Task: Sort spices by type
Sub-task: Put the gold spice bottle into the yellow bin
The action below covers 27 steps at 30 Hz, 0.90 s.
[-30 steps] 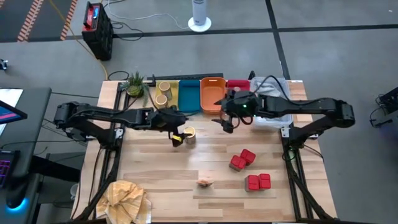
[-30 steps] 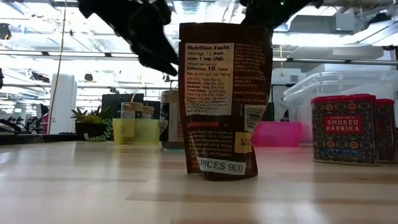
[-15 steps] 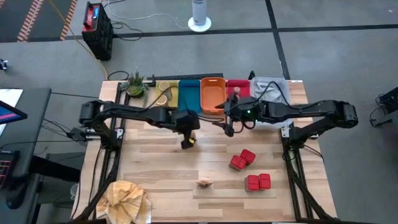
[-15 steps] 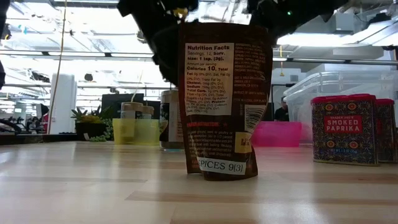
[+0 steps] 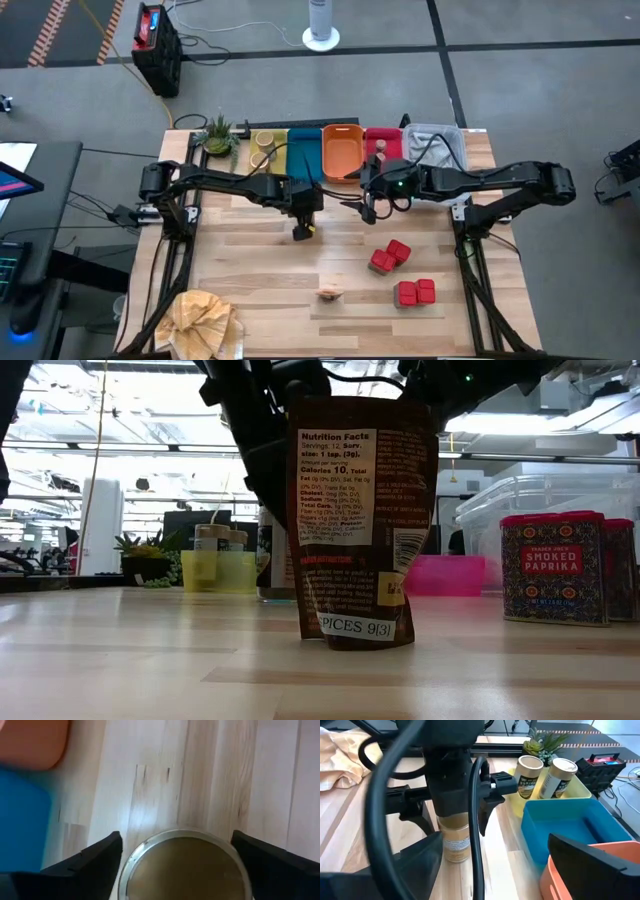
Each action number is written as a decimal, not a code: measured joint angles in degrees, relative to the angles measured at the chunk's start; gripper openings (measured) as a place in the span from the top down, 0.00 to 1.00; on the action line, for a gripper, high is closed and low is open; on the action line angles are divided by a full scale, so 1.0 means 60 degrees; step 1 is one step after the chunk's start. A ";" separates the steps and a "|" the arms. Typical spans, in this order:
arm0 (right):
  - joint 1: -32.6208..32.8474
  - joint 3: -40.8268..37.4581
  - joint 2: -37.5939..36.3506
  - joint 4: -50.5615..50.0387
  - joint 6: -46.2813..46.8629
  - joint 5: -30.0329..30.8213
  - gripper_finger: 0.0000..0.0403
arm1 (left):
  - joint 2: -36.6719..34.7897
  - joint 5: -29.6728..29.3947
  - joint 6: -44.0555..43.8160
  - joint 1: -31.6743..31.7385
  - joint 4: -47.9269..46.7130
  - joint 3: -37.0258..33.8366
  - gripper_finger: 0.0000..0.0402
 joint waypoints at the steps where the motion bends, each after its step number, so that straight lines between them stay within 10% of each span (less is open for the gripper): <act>1: 0.0000 0.0000 0.0000 0.0003 0.0000 -0.0001 0.04 | 0.0000 0.0001 0.0011 0.0000 -0.0035 0.0000 0.16; 6: 0.0000 0.0000 0.0000 -0.0031 0.0000 -0.0001 0.04 | -0.0022 0.0095 0.0234 0.0000 -0.0101 0.0013 0.36; 27: 0.0000 0.0000 0.0004 -0.0307 0.0007 0.0003 0.04 | -0.2544 -0.1435 0.0833 0.1765 -0.2116 0.1005 0.36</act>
